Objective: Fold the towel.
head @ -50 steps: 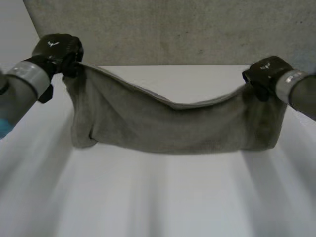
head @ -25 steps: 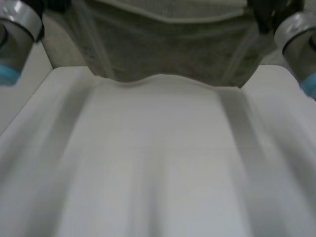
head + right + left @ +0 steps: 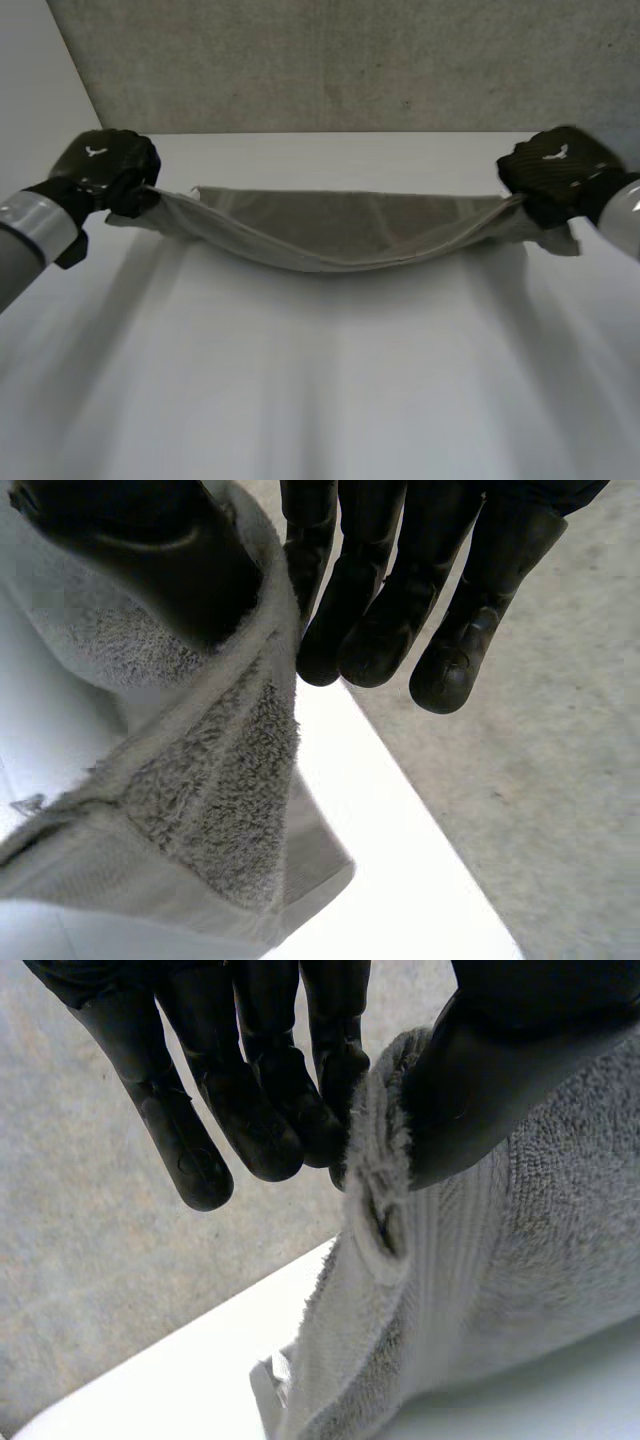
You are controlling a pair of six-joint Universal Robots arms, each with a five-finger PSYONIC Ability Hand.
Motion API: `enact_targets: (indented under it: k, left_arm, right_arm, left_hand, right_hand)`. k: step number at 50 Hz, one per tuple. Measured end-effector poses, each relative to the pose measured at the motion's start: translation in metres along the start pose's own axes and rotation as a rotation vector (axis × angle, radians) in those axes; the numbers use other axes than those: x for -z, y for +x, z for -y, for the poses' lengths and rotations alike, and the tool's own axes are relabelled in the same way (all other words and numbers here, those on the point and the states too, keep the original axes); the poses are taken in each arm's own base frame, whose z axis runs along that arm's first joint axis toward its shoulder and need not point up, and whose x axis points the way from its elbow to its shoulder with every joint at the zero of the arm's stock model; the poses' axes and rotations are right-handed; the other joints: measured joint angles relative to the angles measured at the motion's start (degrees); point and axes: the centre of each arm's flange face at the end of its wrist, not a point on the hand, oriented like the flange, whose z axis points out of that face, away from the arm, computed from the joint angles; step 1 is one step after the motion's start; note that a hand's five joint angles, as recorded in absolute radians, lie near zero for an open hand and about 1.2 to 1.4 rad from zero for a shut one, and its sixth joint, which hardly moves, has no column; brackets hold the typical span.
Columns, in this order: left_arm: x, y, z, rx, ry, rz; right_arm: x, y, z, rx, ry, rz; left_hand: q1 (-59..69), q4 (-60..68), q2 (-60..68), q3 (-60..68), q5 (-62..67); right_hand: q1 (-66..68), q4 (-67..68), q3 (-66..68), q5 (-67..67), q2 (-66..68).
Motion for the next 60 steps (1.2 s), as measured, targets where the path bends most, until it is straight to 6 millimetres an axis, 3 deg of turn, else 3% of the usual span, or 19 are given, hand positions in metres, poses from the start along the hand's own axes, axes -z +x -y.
enact_targets:
  k: [6, 11, 16, 26, 33, 43, 45, 50, 53, 60]
  left_arm:
    - [0.017, -0.007, 0.016, -0.025, 0.041, 0.001]
    - [0.01, -0.015, 0.013, -0.024, 0.038, 0.002]
    - [-0.019, -0.022, -0.01, 0.005, -0.008, -0.016]
    - [-0.08, -0.027, -0.057, 0.034, -0.079, 0.003]
    - [-0.112, -0.032, -0.071, 0.025, -0.068, 0.024]
    - [-0.138, -0.029, -0.082, 0.006, -0.032, 0.038]
    - [-0.141, -0.028, -0.085, 0.004, -0.03, 0.043]
    - [-0.145, -0.023, -0.09, 0.004, -0.034, 0.043]
    - [-0.145, -0.021, -0.091, 0.006, -0.038, 0.042]
    - [-0.139, -0.018, -0.086, 0.013, -0.066, 0.052]
  right_arm:
    - [0.018, 0.017, 0.015, -0.012, 0.024, 0.017]
    - [0.003, 0.015, 0.004, -0.037, 0.011, 0.085]
    - [-0.03, 0.008, -0.019, -0.023, -0.03, 0.134]
    - [-0.095, -0.006, -0.046, 0.051, -0.074, 0.104]
    - [-0.126, -0.004, -0.057, 0.051, -0.054, 0.063]
    - [-0.158, -0.002, -0.07, 0.058, -0.033, -0.022]
    - [-0.162, -0.003, -0.073, 0.061, -0.035, -0.035]
    - [-0.167, -0.006, -0.074, 0.064, -0.04, -0.054]
    - [-0.168, -0.006, -0.073, 0.06, -0.041, -0.069]
    - [-0.16, -0.003, -0.055, -0.011, -0.011, -0.103]
  left_hand:
    - [0.0, 0.0, 0.0, 0.0, 0.0]
    - [0.0, 0.0, 0.0, 0.0, 0.0]
    - [0.0, 0.0, 0.0, 0.0, 0.0]
    - [0.0, 0.0, 0.0, 0.0, 0.0]
    - [0.0, 0.0, 0.0, 0.0, 0.0]
    - [-0.01, -1.64, -1.2, -0.86, 0.01]
    - [-13.49, -16.47, -17.05, -15.2, -12.55]
    - [-53.76, -57.82, -57.57, -56.6, -54.62]
    - [-56.63, -61.58, -61.2, -60.75, -58.41]
    - [-56.63, -61.58, -61.21, -60.86, -58.64]
  right_hand:
    - [0.0, 0.0, 0.0, 0.0, 0.0]
    - [0.0, 0.0, 0.0, 0.0, 0.0]
    - [0.0, 0.0, 0.0, 0.0, 0.01]
    - [0.0, 0.0, 0.0, 0.0, 0.01]
    - [0.0, 0.0, 0.0, 0.0, 0.01]
    - [0.0, 0.0, 0.0, 0.0, 0.01]
    - [-9.63, -8.12, -8.84, -8.67, -8.78]
    - [-53.51, -52.39, -52.58, -55.85, -53.59]
    - [-63.46, -62.16, -62.36, -64.17, -62.32]
    - [-64.1, -62.35, -62.65, -64.17, -62.38]
